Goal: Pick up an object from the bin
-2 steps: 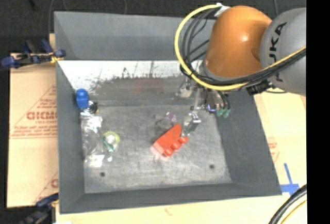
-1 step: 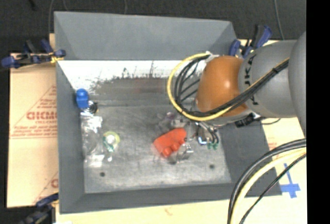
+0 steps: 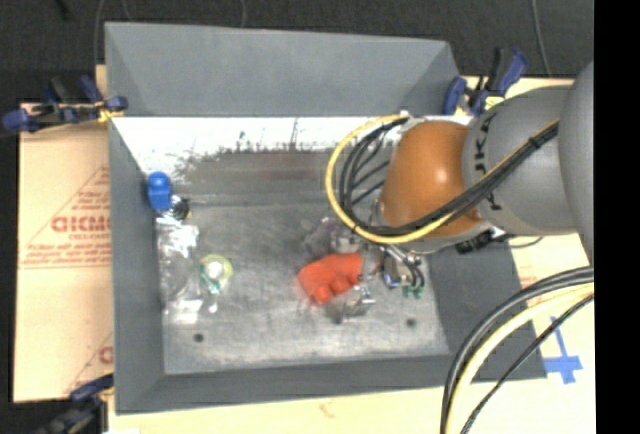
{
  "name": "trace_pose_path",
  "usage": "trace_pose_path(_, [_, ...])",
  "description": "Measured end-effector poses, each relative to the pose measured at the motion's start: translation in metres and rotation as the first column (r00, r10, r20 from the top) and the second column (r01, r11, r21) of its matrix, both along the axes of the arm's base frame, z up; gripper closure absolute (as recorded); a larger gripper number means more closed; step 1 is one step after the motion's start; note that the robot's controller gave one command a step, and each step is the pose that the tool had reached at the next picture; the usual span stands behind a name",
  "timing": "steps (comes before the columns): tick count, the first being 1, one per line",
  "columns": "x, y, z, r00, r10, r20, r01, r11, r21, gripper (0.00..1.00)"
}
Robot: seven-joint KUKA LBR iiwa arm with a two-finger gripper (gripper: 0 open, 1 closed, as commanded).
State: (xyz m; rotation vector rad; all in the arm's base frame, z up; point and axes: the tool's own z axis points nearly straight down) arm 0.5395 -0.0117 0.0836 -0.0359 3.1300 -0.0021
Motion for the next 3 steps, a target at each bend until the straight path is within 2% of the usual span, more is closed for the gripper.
trace_pose_path(1, [0.002,0.0,0.002,1.0,0.0,0.006,0.0,1.0,0.0,1.0])
trace_pose_path(3, [0.011,-0.002,0.237,0.999,-0.034,0.002,0.034,0.999,0.002,1.0])
